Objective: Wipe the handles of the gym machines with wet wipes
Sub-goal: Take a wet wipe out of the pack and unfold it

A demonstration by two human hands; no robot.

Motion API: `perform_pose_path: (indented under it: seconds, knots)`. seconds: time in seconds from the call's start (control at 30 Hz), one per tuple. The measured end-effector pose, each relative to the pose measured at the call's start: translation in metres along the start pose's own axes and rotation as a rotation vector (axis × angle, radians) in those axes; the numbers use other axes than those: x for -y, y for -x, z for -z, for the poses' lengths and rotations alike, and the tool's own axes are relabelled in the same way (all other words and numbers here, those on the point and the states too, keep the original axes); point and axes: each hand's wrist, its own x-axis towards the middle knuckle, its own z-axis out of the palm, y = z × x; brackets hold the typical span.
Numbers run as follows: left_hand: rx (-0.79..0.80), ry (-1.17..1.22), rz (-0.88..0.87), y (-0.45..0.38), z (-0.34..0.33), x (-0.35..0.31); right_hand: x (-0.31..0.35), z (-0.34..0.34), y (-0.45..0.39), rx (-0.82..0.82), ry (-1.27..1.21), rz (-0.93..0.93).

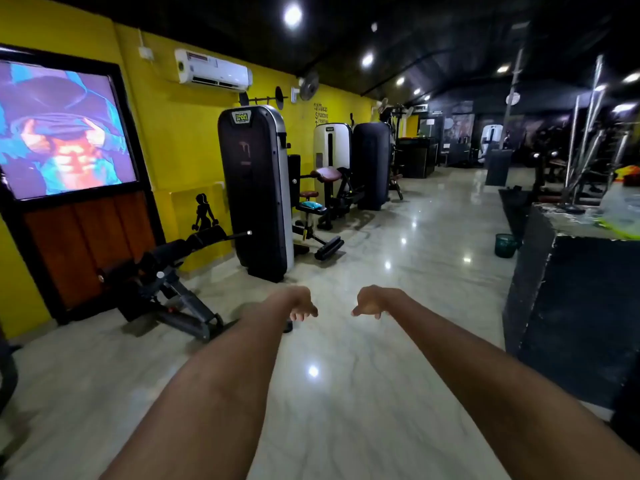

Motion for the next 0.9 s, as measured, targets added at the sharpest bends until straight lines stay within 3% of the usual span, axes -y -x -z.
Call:
perform_pose_path:
  seconds: [0.3, 0.57, 0.9]
  knots:
    - [0.042, 0.032, -0.017, -0.129, 0.033, -0.034, -0.067, 0.045, -0.103, 0.045, -0.089, -0.007]
    - [0.08, -0.014, -0.007, -0.25, 0.066, -0.059, -0.119, 0.093, -0.212, 0.017, -0.009, 0.018]
    - [0.127, -0.046, -0.016, -0.434, 0.101, -0.055, -0.168, 0.109, -0.394, 0.047, -0.056, 0.011]
